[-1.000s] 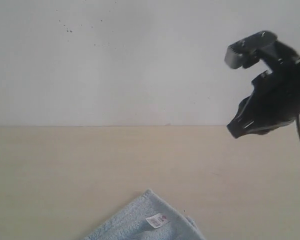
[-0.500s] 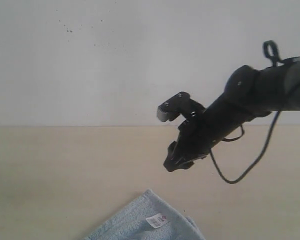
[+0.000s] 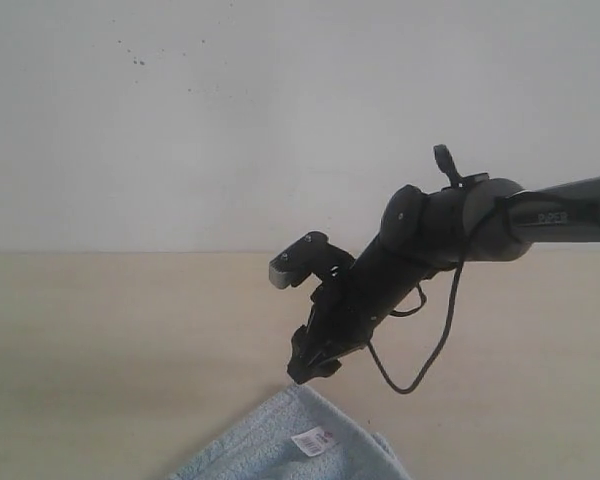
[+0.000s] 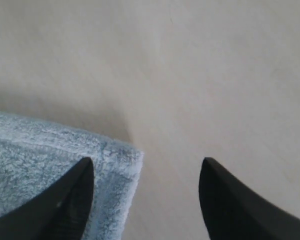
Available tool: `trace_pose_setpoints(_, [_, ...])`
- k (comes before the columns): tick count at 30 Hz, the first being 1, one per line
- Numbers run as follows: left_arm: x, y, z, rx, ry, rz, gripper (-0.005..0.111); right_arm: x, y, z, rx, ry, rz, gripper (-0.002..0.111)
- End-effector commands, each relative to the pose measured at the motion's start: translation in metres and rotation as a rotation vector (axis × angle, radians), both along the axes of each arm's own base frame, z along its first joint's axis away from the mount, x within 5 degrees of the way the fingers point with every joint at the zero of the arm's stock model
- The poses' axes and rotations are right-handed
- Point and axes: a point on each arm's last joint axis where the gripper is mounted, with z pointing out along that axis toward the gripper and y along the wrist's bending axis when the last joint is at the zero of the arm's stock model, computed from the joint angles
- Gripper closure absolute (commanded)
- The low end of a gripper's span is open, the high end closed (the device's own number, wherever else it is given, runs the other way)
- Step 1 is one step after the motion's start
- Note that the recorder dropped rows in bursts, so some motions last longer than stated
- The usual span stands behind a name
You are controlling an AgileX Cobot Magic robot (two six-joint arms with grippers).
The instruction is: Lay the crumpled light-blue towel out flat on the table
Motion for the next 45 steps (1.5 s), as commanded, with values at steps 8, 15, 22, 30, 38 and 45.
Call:
trace_pose_setpoints(8, [0.003,-0.002,0.001,-0.020,-0.018,-0.015,0.102,-0.004,0.011,-0.021,-0.010,0.041,0.010,0.049])
trace_pose_setpoints(15, [0.003,-0.002,0.001,-0.020,-0.018,-0.015,0.102,-0.004,0.011,-0.034,-0.024,0.063,0.010,0.049])
trace_pose_setpoints(22, [0.003,-0.002,0.001,-0.020,-0.018,-0.015,0.102,-0.004,0.011,-0.041,-0.031,0.079,0.009,0.078])
trace_pose_setpoints(30, [0.002,-0.002,0.001,-0.018,-0.008,-0.015,0.102,-0.002,0.004,-0.041,-0.016,0.144,-0.086,0.108])
trace_pose_setpoints(38, [0.001,-0.004,0.000,-0.030,0.001,-0.031,0.102,0.004,-0.035,0.027,0.045,0.155,-0.164,0.108])
trace_pose_setpoints(45, [-0.010,-0.005,0.000,-0.026,-0.013,-0.079,0.102,-0.025,-0.116,0.153,0.128,0.007,-0.282,0.108])
